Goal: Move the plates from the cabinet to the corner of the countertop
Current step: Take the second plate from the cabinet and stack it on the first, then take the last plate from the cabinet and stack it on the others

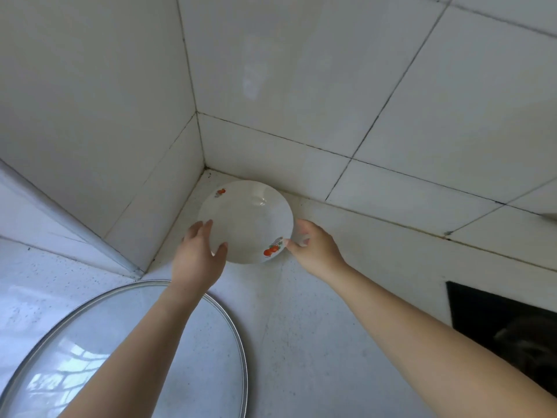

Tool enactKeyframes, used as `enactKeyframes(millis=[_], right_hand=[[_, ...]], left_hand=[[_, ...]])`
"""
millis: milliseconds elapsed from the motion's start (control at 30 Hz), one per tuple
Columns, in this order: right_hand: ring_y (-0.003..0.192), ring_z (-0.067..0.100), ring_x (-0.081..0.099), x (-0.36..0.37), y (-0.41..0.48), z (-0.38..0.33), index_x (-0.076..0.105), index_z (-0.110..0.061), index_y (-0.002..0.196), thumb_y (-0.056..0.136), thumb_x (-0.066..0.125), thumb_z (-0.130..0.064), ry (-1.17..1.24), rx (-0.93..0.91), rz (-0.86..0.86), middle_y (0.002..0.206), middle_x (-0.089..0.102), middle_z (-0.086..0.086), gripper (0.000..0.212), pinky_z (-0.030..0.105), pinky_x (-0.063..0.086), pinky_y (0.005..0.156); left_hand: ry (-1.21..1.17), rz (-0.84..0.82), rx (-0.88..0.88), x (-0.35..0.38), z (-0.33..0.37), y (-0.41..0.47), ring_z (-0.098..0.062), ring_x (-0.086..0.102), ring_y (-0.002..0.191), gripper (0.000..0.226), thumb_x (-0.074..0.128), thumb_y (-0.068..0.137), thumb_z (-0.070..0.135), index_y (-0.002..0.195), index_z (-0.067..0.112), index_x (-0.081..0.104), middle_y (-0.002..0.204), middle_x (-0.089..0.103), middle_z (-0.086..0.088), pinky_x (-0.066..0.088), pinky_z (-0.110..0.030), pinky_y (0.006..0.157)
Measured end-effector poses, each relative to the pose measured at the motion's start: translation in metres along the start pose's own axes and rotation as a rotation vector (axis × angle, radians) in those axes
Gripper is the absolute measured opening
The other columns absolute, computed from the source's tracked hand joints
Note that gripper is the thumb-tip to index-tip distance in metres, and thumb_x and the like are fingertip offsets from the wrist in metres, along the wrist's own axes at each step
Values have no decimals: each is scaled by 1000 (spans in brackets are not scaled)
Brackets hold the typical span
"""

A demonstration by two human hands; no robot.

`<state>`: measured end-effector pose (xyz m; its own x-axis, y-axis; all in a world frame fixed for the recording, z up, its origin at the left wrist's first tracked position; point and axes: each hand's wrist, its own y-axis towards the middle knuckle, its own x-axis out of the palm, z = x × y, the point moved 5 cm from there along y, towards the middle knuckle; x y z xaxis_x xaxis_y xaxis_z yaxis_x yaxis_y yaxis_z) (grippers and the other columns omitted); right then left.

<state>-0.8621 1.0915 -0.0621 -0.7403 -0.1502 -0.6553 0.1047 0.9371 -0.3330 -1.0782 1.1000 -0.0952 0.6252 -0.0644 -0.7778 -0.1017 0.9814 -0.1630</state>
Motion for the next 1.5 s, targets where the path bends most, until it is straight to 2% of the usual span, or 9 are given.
enactKeyframes(millis=[200, 300, 500, 633, 733, 867, 1033, 1400, 1500], right_hand=[[115, 13, 50, -2, -85, 19, 40, -22, 138, 88, 58, -39, 48, 61, 13, 134, 48, -4, 55, 35, 47, 94], [109, 8, 50, -6, -124, 38, 43, -24, 135, 88, 58, -39, 79, 91, 32, 130, 50, -7, 51, 26, 44, 91], [108, 7, 52, -27, -191, 71, 47, -25, 130, 88, 57, -39, 152, 146, 130, 125, 51, -12, 45, 23, 43, 89], [109, 4, 50, -49, -232, 91, 47, -29, 130, 88, 56, -41, 206, 148, 196, 127, 50, -15, 45, 18, 39, 87], [111, 5, 50, -69, -264, 112, 48, -30, 129, 87, 57, -40, 249, 164, 265, 126, 50, -15, 44, 19, 39, 88], [112, 6, 49, -100, -320, 148, 48, -25, 130, 88, 57, -38, 274, 178, 402, 127, 49, -13, 45, 19, 37, 89], [113, 1, 46, -133, -424, 209, 45, -28, 134, 88, 55, -40, 265, 245, 562, 133, 45, -15, 48, 9, 36, 81], [118, 5, 48, -161, -724, 349, 47, -30, 130, 88, 55, -41, 316, 497, 952, 130, 51, -12, 44, 20, 38, 95], [112, 7, 51, -159, -805, 377, 50, -27, 128, 88, 56, -39, 320, 580, 1076, 126, 53, -10, 42, 21, 39, 93]], left_hand=[[-103, -55, 161, -5, 40, -60, -25, 43, 129, 46, 56, 90, 29, 132, 13, 49, 143, 44, -7, 35, -33, 102], [-142, -122, 195, 2, 50, -93, -20, 43, 129, 44, 52, 92, 34, 131, 15, 51, 141, 47, -3, 33, -29, 103], [-118, -253, 273, 16, 70, -147, -16, 48, 122, 43, 43, 94, 42, 130, 20, 52, 141, 46, 0, 35, -22, 90], [-92, -292, 387, 22, 99, -177, -12, 43, 127, 42, 43, 94, 42, 128, 21, 53, 139, 47, 1, 37, -22, 90], [-65, -334, 472, 34, 130, -203, -9, 46, 121, 42, 42, 94, 43, 128, 21, 53, 138, 48, 4, 34, -18, 84], [-19, -430, 614, 61, 179, -256, -5, 46, 118, 42, 40, 94, 44, 128, 23, 53, 137, 48, 8, 32, -17, 86], [33, -556, 785, 101, 243, -352, 1, 43, 97, 44, 38, 93, 46, 130, 26, 50, 138, 48, 8, 32, -19, 86], [-32, -911, 1107, 207, 330, -644, -3, 49, 117, 39, 45, 93, 42, 130, 29, 51, 130, 54, 12, 33, -19, 91], [-62, -1002, 1204, 231, 342, -730, -5, 52, 113, 36, 46, 93, 40, 126, 28, 54, 122, 56, 15, 34, -19, 88]])
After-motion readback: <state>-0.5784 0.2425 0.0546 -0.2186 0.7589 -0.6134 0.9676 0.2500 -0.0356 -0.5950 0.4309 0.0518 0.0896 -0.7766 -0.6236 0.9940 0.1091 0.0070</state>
